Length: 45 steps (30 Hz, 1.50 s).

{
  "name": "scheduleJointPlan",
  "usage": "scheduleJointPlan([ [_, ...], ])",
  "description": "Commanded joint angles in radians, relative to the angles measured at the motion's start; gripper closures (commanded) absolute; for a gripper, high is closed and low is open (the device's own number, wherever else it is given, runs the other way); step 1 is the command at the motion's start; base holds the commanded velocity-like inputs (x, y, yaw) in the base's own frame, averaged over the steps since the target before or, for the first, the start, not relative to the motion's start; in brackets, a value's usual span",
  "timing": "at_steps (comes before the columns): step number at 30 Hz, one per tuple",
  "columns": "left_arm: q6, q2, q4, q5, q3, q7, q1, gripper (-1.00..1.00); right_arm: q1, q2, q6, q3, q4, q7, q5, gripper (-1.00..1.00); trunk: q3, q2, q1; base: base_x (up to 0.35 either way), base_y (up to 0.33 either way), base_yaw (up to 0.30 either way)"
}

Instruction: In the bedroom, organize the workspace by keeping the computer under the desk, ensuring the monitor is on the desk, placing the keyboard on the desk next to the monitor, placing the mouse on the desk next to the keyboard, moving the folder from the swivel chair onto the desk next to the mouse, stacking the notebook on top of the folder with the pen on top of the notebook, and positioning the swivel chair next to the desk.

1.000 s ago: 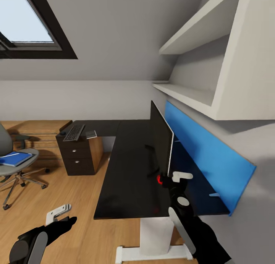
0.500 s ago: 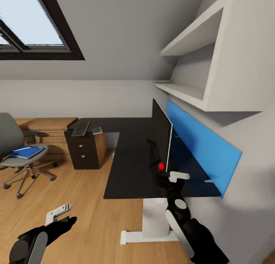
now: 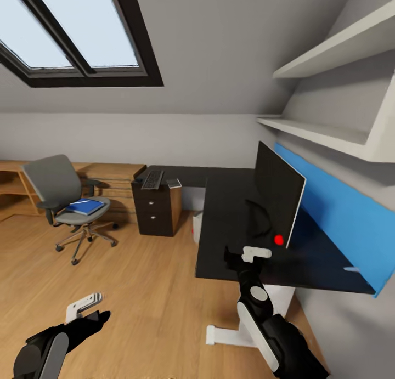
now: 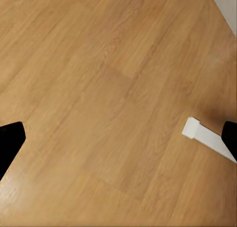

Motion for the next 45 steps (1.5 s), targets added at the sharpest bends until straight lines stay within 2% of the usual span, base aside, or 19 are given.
scheduleJointPlan([
  [1,0.003,0.0,-0.001,0.01,0.0,0.008,-0.001,-1.0,-0.001,0.0,0.005,0.002,-0.002,-0.007,-0.004,-1.0,-0.002,-0.001,0.0,-0.002,0.329,0.246],
  [10,0.003,-0.001,0.013,0.011,-0.004,0.01,-0.001,-1.0,-0.001,0.0,0.002,0.025,0.035,-0.002,-0.004,-1.0,-0.008,-0.001,0.0,0.021,0.329,0.156],
  [11,0.003,-0.001,0.031,0.009,-0.009,0.01,-0.001,-1.0,-0.001,0.001,-0.012,0.042,0.048,-0.001,-0.005,-1.0,-0.009,-0.001,0.0,0.115,0.327,0.026],
  [12,-0.042,0.0,0.11,0.007,-0.034,0.01,-0.001,-1.0,-0.001,0.002,-0.123,0.147,0.122,0.001,-0.004,-1.0,-0.009,-0.001,0.0,0.187,0.307,0.005],
  [14,-0.116,-0.001,0.172,0.006,-0.044,0.01,-0.001,-1.0,-0.003,0.015,-0.181,0.202,0.211,0.001,-0.003,-1.0,-0.009,-0.001,0.0,0.205,0.297,0.003],
  [15,-0.172,-0.002,0.217,0.006,-0.049,0.01,-0.001,-1.0,-0.006,0.047,-0.203,0.221,0.295,0.001,-0.001,-1.0,-0.009,-0.001,0.0,0.219,0.288,0.001],
  [16,-0.187,-0.003,0.23,0.006,-0.05,0.01,-0.001,-1.0,-0.008,0.061,-0.208,0.225,0.325,0.001,-0.001,-1.0,-0.009,-0.001,0.0,0.221,0.287,0.001],
  [18,-0.227,-0.004,0.264,0.004,-0.068,0.01,-0.001,-1.0,-0.015,0.108,-0.219,0.234,0.442,0.001,0.0,-1.0,-0.009,-0.001,0.0,0.225,0.284,0.0],
  [20,-0.241,-0.003,0.277,0.002,-0.094,0.011,-0.001,-1.0,-0.021,0.133,-0.223,0.238,0.51,0.001,0.0,-1.0,-0.009,-0.001,0.0,0.227,0.283,0.0],
  [23,-0.26,-0.002,0.299,0.001,-0.12,0.011,-0.001,-1.0,-0.026,0.156,-0.225,0.242,0.575,0.001,-0.002,-1.0,-0.009,-0.001,0.0,0.228,0.282,0.0],
  [28,-0.294,-0.001,0.326,0.002,-0.129,0.008,-0.001,-1.0,-0.028,0.156,-0.226,0.248,0.619,0.001,-0.005,-1.0,-0.009,-0.001,0.0,0.229,0.28,0.0],
  [35,-0.333,0.002,0.469,-0.006,-0.131,0.007,-0.001,-1.0,-0.029,0.156,-0.239,0.246,0.779,0.001,-0.011,-1.0,-0.009,-0.001,0.0,0.23,0.278,0.0],
  [38,-0.398,0.002,0.553,-0.043,-0.134,0.007,-0.001,-1.0,-0.029,0.156,-0.264,0.236,0.857,0.001,-0.013,-1.0,-0.009,-0.001,0.0,0.234,0.275,0.0],
  [40,-0.477,0.002,0.664,-0.076,-0.137,0.005,-0.001,-1.0,-0.029,0.156,-0.336,0.225,0.956,0.001,-0.013,-1.0,-0.009,-0.001,0.0,0.244,0.267,0.0],
  [45,-0.569,0.002,0.804,-0.095,-0.139,0.004,-0.001,-1.0,-0.029,0.156,-0.407,0.223,1.052,0.004,-0.013,-1.0,-0.009,-0.001,0.0,0.246,0.217,0.0],
])
